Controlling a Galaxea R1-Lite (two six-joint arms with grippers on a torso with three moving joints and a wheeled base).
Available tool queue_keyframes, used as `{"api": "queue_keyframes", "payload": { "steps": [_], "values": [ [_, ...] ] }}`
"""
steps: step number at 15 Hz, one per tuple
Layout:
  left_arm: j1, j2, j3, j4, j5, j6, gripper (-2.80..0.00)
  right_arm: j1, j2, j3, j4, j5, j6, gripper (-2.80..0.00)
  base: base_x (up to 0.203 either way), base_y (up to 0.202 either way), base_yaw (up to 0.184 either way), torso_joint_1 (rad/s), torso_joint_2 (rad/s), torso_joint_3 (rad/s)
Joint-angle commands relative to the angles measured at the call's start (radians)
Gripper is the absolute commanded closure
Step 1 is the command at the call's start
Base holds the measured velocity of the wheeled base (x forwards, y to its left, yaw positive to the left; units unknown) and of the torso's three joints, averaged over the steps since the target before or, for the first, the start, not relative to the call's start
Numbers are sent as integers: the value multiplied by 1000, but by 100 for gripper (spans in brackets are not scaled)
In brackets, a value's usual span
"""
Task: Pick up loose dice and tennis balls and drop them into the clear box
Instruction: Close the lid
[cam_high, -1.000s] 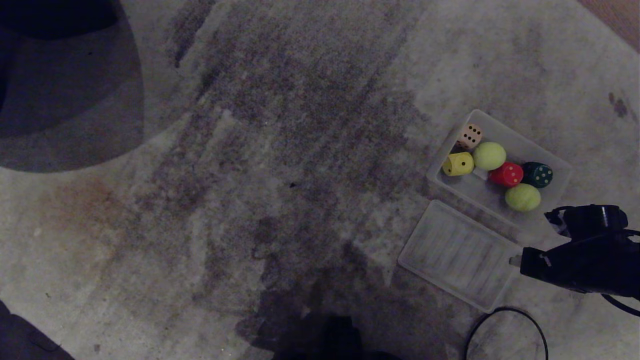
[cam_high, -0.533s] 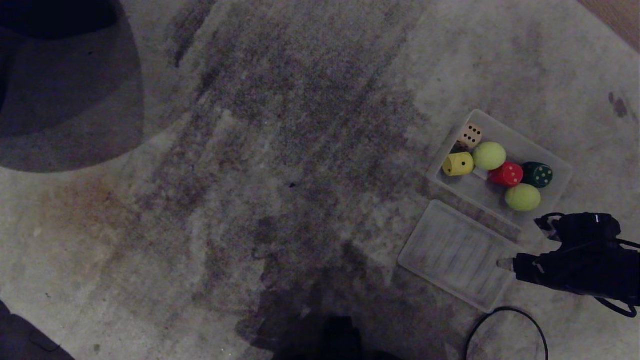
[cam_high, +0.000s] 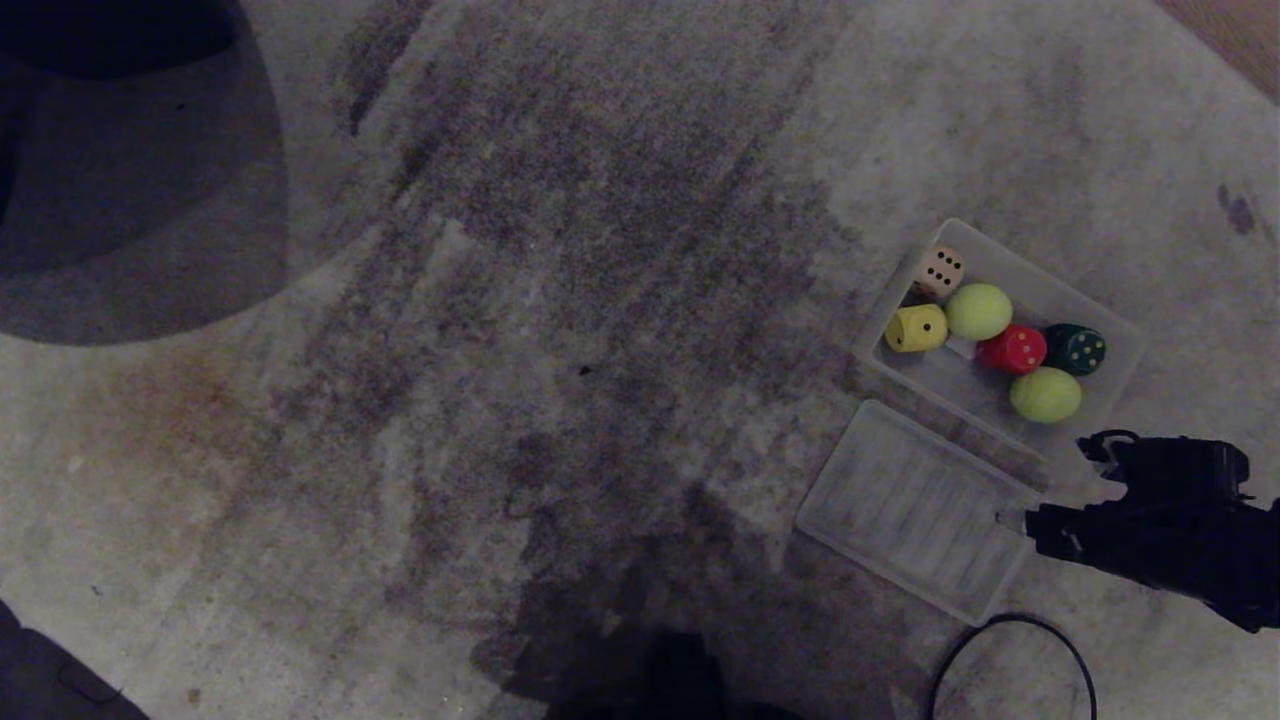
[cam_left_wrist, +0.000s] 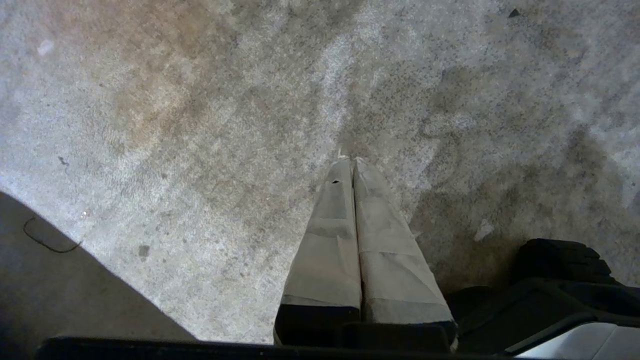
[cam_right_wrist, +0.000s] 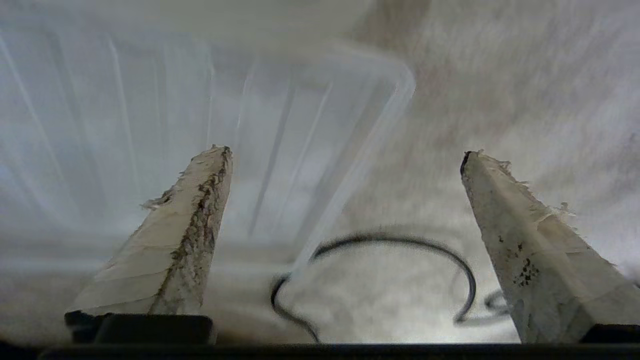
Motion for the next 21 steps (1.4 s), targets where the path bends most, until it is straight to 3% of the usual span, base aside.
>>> {"api": "queue_keyframes", "payload": {
  "steps": [1,12,13,21],
  "values": [
    [0,1,2,0,1,-1,0,0,45,-1,-59,24,1,-280,0,0,0,0,0,0],
    [0,1,2,0,1,-1,0,-23,88,13,-135,87,9,-280,0,0,0,0,0,0],
    [0,1,2,0,1,-1,0,-23,96,13,-157,93,10,0,0,0,0,0,0,0],
    [0,1,2,0,1,-1,0,-16,145,-11,-208,126,12,0,0,0,0,0,0,0]
  ]
}}
